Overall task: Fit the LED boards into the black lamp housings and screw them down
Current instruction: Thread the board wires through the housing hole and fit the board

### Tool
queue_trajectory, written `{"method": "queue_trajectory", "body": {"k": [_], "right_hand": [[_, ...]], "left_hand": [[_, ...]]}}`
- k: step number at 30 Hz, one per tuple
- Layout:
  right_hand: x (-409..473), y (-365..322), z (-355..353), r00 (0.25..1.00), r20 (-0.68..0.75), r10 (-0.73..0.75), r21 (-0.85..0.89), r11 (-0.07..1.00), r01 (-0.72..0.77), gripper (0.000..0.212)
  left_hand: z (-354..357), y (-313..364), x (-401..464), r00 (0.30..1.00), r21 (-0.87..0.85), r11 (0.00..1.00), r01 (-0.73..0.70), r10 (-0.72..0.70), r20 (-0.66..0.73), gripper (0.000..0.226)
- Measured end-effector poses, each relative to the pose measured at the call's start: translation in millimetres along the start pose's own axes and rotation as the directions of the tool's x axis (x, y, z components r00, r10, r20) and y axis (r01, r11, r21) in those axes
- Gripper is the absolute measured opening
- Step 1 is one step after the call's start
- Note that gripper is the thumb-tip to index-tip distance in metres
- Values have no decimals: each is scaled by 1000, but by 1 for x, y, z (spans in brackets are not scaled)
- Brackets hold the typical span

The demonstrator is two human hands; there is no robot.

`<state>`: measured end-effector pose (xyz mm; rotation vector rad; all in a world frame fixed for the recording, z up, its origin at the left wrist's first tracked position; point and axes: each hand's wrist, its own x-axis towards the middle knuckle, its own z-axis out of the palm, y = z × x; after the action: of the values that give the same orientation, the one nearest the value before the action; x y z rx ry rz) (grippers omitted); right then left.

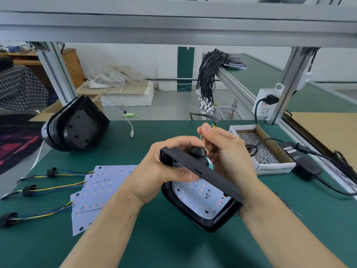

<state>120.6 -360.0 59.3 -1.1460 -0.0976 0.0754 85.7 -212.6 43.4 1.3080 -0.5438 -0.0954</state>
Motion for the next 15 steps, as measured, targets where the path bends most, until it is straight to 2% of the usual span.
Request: {"method": "queue_trajectory", "body": {"k": [4,6,9,11,13,15], "right_hand": [[3,4,-2,998,-58,-30,-29,999,28,32],[4,4,-6,999,-33,-29,-27,999,29,28],[3,-1,-18,981,162,108,29,993,-114,22],[1,-7,-24,917,322,237,-80,972,-223,25],[-2,-11,-28,831,441,340,-169,940,-295,34],[-4,-15,-29,786,495,370,-168,928,-331,37]], "left_hand": [[1,-1,0,1000,6,1000,6,-6,-7,42],[1,1,0,1000,32,999,6,-5,-7,43],[-1,2,-4,1000,86,996,-21,22,-3,53],[-3,-1,-7,997,114,993,-39,47,-68,62],[-2,-3,-10,990,118,992,-36,51,-130,57],[0,-4,-12,993,124,991,-40,54,-107,47]]}}
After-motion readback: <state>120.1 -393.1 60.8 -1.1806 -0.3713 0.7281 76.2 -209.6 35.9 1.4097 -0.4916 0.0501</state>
